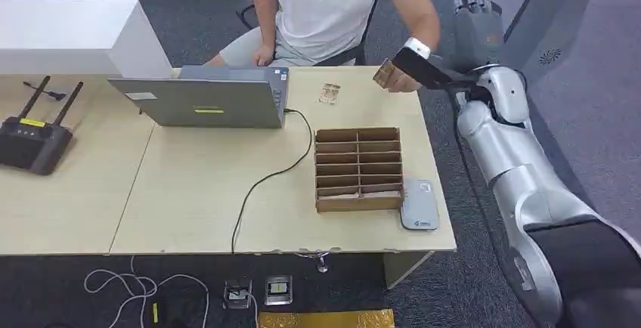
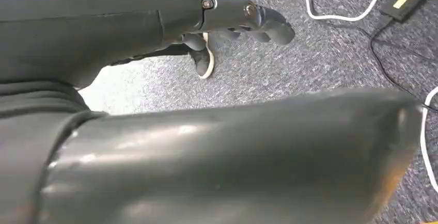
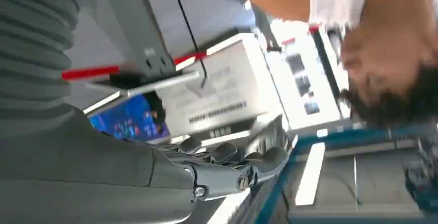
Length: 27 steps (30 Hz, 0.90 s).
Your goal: Pass the card to the sensor for recognition and then transmit it.
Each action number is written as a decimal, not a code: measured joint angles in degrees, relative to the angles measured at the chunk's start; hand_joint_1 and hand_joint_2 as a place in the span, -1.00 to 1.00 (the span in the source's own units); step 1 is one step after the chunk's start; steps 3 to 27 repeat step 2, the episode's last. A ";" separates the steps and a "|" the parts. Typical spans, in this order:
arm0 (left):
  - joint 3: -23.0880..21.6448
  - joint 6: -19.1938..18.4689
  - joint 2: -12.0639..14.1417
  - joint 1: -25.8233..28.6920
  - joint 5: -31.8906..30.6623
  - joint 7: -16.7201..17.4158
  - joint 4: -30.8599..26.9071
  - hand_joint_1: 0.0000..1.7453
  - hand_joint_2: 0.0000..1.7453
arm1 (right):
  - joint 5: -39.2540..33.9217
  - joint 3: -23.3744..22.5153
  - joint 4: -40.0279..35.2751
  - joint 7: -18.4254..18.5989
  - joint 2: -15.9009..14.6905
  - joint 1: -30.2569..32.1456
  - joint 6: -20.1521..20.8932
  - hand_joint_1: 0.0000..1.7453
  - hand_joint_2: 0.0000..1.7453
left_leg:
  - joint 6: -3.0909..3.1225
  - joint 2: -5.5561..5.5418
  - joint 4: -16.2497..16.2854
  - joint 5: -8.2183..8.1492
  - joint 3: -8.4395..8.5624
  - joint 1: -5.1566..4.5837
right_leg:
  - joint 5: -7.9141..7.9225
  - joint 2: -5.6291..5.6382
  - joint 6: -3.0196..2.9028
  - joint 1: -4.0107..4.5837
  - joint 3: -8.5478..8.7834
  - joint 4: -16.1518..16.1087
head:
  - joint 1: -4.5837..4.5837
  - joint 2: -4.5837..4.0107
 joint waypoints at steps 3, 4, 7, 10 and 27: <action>0.00 0.77 0.00 0.65 0.77 -0.02 0.02 -1.00 -1.00 | 0.70 -1.77 -0.99 -1.10 -1.88 -1.61 -2.25 -1.00 1.00 | 0.00 -0.02 0.01 0.00 -0.01 -0.01 | 0.00 -0.02 0.00 -0.01 0.01 -0.02 | 0.02 0.00; 0.00 0.77 0.00 0.65 0.77 -0.02 0.02 -1.00 -1.00 | 0.70 -1.77 -0.99 -1.10 -1.88 -1.61 -2.25 -1.00 1.00 | 0.00 -0.02 0.01 0.00 -0.01 -0.01 | 0.00 -0.02 0.00 -0.01 0.01 -0.02 | 0.02 0.00; 0.00 0.77 0.00 0.65 0.77 -0.02 0.02 -1.00 -1.00 | 0.70 -1.77 -0.99 -1.10 -1.88 -1.61 -2.25 -1.00 1.00 | 0.00 -0.02 0.01 0.00 -0.01 -0.01 | 0.00 -0.02 0.00 -0.01 0.01 -0.02 | 0.02 0.00; 0.00 0.77 0.00 0.65 0.77 -0.02 0.02 -1.00 -1.00 | 0.70 -1.77 -0.99 -1.10 -1.88 -1.61 -2.25 -1.00 1.00 | 0.00 -0.02 0.01 0.00 -0.01 -0.01 | 0.00 -0.02 0.00 -0.01 0.01 -0.02 | 0.02 0.00; 0.00 0.77 0.00 0.65 0.77 -0.02 0.02 -1.00 -1.00 | 0.70 -1.77 -0.99 -1.10 -1.88 -1.61 -2.25 -1.00 1.00 | 0.00 -0.02 0.01 0.00 -0.01 -0.01 | 0.00 -0.02 0.00 -0.01 0.01 -0.02 | 0.02 0.00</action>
